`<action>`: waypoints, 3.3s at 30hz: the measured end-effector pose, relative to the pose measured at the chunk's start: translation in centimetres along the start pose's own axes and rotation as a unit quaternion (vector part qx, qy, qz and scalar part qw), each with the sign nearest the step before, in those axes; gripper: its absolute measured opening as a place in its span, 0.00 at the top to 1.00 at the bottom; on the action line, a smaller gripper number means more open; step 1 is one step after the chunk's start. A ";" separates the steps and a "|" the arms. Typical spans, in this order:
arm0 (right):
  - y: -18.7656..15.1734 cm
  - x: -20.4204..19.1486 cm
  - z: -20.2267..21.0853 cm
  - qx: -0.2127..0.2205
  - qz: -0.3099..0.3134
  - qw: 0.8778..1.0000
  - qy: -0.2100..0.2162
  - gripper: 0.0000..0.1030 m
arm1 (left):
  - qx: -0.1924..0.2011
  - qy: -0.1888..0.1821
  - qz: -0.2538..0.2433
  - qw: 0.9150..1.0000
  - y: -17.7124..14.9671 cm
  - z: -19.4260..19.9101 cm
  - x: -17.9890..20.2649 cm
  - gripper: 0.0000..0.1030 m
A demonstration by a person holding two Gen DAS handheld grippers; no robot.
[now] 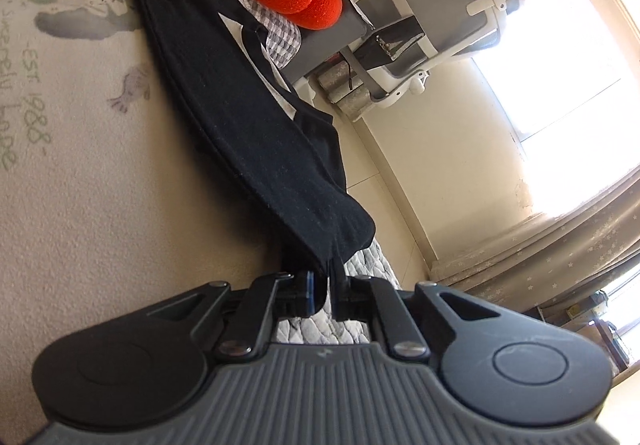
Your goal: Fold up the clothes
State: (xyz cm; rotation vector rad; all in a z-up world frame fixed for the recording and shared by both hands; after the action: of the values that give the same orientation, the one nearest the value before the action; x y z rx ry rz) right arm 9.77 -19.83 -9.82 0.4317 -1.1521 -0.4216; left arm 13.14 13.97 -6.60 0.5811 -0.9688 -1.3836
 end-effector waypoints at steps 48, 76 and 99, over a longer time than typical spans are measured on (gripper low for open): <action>-9.0 12.3 -9.6 0.026 -0.714 0.677 0.179 0.68 | 0.076 0.034 0.086 0.993 3.1 -6.0 -4.2 0.97; -6.2 11.1 -4.8 0.014 -0.592 0.797 0.123 0.62 | 0.018 -0.019 0.105 0.994 2.3 -3.8 -4.4 0.62; -2.4 4.1 0.5 0.055 -0.309 0.948 0.053 0.93 | 0.015 0.012 0.068 0.998 0.4 -2.5 -2.7 0.87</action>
State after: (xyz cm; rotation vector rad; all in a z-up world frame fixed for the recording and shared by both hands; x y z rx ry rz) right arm 10.48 -24.03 -7.74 0.9106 -0.9195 -0.8696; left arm 15.72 16.20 -8.14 0.5427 -0.9932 -1.2415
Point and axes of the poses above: each gripper's, at about its wrist camera, not at the fingertips, and z roughly against the way its jaws point, x to its right, y to its top, the point moved 3 cm from there along -z, roughly the way its jaws point, and after that the axes turned 8 degrees about x, right-handed, at the moved point
